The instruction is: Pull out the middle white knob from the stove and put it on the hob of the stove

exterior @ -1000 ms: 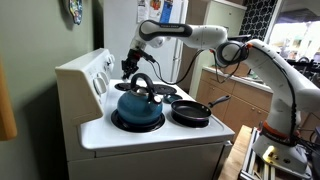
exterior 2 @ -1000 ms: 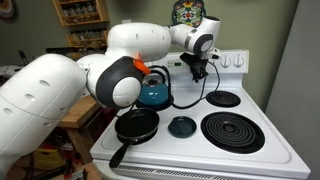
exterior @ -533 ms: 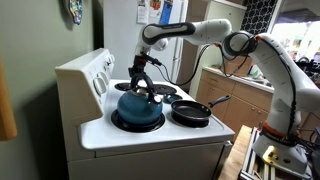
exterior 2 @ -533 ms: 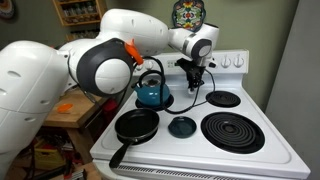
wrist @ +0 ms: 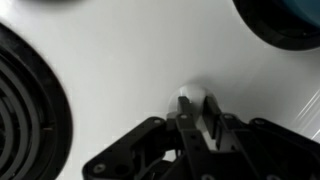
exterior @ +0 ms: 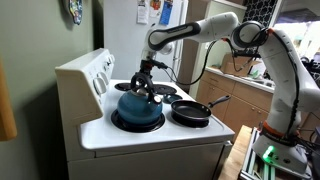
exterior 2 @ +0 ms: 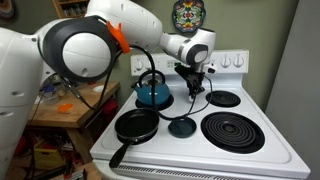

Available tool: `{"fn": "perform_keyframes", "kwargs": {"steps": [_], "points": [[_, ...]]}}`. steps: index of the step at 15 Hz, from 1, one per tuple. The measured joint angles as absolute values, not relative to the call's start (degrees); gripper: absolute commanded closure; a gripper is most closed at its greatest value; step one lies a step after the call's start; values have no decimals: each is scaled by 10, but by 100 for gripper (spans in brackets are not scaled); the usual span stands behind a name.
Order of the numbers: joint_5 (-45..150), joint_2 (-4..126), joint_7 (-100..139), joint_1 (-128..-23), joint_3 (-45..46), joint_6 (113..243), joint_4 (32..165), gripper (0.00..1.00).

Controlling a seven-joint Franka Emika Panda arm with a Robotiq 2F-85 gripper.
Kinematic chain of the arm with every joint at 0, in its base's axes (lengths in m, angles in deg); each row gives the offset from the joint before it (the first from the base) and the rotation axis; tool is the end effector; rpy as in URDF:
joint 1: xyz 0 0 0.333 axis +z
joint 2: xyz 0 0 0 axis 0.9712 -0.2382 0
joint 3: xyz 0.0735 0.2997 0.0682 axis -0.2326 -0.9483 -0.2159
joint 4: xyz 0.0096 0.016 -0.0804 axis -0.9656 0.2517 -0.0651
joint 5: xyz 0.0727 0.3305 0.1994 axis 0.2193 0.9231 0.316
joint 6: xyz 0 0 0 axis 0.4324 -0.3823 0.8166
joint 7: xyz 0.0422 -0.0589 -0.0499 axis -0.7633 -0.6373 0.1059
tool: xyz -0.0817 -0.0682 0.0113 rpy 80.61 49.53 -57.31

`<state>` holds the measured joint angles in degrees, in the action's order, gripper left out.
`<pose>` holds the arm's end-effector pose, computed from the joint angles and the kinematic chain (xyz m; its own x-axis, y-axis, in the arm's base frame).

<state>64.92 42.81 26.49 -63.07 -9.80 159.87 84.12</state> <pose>0.6898 0.2324 0.3736 0.9989 0.0458 0.0067 0.0462 -0.9755 -0.2153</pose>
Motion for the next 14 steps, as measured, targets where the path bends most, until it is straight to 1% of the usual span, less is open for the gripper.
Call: {"fn": "perform_keyframes", "kwargs": {"steps": [4,7,8,9,10,12,13,14], "points": [[648,438,267,-631,-98,1661,889,95],[648,443,268,-631,-98,1682,912,95],[648,445,268,-631,-98,1685,918,93],[648,447,268,-631,-98,1686,923,67],[648,449,268,-631,-98,1686,927,54],[648,455,271,-632,-98,1686,934,41],[648,457,273,-632,-98,1687,936,32],[648,461,274,-632,-98,1688,938,26]]}}
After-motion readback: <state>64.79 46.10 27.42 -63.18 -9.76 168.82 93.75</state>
